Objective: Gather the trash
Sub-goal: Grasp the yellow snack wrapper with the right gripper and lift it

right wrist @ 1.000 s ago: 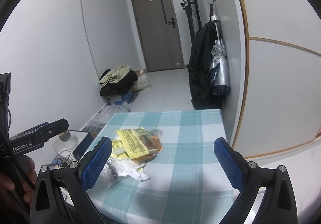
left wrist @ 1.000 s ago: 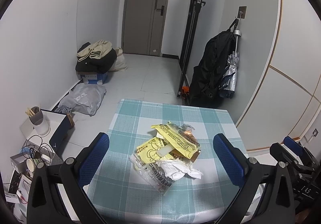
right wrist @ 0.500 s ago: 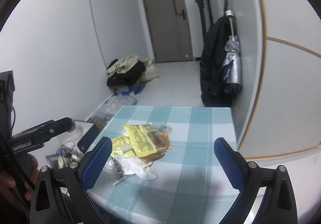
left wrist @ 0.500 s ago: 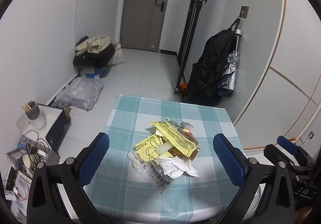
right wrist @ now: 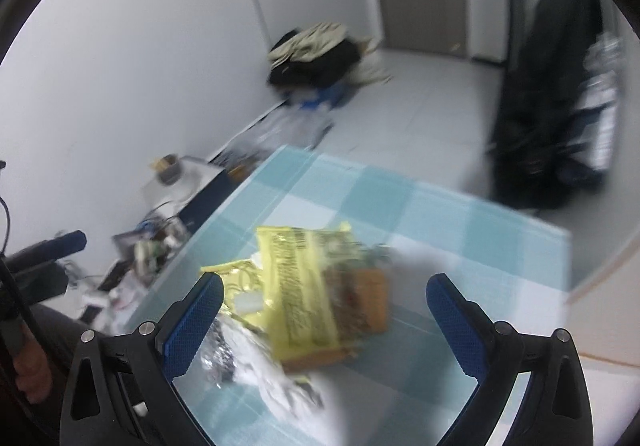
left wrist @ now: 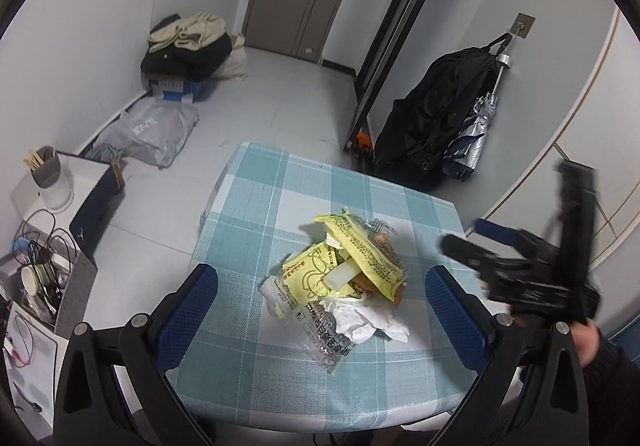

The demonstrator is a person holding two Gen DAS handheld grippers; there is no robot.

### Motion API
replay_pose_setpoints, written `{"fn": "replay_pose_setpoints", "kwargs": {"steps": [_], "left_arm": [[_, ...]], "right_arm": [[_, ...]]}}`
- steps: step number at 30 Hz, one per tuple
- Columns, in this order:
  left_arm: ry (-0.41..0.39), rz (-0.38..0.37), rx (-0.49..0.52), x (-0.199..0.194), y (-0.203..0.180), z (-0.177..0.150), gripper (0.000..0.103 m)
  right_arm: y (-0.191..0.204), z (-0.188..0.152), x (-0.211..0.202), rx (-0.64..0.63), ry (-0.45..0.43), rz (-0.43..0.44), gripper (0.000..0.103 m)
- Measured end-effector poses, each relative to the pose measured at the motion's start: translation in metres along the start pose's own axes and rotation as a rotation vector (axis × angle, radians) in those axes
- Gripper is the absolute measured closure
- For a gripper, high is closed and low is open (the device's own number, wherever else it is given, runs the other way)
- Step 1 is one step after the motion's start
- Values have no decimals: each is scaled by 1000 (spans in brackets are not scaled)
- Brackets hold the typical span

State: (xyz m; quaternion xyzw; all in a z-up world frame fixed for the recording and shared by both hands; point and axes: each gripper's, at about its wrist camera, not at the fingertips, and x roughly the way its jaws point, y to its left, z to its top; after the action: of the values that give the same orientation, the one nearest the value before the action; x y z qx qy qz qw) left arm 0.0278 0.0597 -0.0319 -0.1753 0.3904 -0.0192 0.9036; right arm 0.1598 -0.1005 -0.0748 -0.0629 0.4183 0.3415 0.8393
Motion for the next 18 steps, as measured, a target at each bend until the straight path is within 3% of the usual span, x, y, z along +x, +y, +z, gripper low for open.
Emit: {"fn": "replay_pose_setpoints", "kwargs": {"steps": [8,15,18], "left_arm": [[68,3,-32,16,12,6,1],[100,-1,-32,24,15,8,1],[113,-5,-32,25,14,7,1]], "right_arm": [[-14,5,76,7,195,138,1],[-5,-3,99,-71,281,96,3],[-2,-6,102,-86,310,92,17]]}}
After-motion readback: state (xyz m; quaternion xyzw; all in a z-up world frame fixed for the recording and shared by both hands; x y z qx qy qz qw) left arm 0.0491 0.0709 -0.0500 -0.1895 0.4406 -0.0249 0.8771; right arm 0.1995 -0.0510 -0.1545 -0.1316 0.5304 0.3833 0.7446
